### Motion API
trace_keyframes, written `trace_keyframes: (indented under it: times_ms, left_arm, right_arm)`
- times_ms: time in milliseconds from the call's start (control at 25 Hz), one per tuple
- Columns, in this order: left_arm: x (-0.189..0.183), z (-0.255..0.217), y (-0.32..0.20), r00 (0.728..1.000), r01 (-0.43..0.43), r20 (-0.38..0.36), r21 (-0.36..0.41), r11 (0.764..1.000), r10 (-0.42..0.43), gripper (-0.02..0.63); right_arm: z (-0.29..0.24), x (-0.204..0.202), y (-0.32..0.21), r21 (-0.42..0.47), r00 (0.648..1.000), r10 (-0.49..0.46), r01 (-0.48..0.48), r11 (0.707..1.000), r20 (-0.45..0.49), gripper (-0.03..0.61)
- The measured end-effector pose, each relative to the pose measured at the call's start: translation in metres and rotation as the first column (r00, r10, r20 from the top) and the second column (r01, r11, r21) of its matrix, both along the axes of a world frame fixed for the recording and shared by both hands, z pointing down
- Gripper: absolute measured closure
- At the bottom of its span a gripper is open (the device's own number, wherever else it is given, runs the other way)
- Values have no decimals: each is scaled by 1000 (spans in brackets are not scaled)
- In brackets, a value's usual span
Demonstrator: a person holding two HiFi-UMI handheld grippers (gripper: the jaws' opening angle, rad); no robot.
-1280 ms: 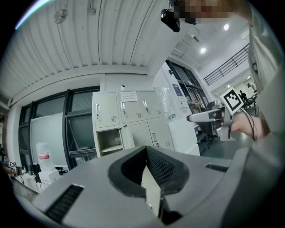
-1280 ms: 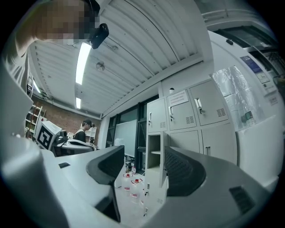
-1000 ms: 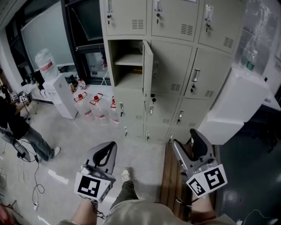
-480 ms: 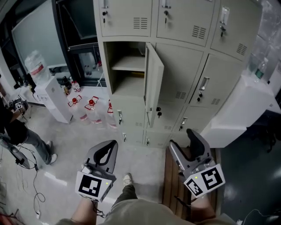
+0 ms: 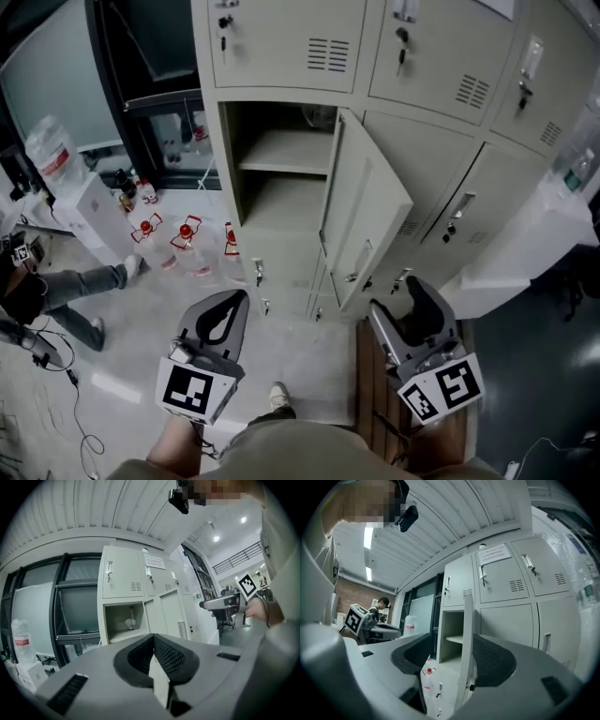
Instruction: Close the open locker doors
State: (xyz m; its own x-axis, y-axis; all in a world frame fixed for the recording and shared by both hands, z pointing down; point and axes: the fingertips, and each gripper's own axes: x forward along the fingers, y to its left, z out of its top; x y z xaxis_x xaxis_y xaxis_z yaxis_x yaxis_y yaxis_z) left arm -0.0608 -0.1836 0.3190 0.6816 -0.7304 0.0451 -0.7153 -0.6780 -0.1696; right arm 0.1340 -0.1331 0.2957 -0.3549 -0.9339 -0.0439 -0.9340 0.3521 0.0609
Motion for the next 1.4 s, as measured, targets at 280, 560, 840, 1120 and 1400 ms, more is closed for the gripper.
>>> trace_keyframes:
  times_ms: [280,560,840,1120,1400]
  left_arm:
    - [-12,8,-62,998,-66,8,4,998,66,606]
    - [-14,6,-85,995,-96,-22,-8,995,96,606]
    - [-3,2,-94,994,-109,-27,-4,994,109,606]
    - [12,0,-90,994,-104,-29,-4,995,104,606]
    - [0,2,-85,998,-55,-26,-10,998,55,606]
  right_arm:
    - [-1,-14,-48,18,997,82,-82,996,10,304]
    - [-6,-10,-65,14,990,144,-144,989,-5,309]
    - [-5,5,-67,-6,988,156,-156,988,-6,302]
    - [-6,0,-64,-3,995,104,-104,995,-8,308]
    - [-8,-22,-60,35,999,-1,0,999,33,346]
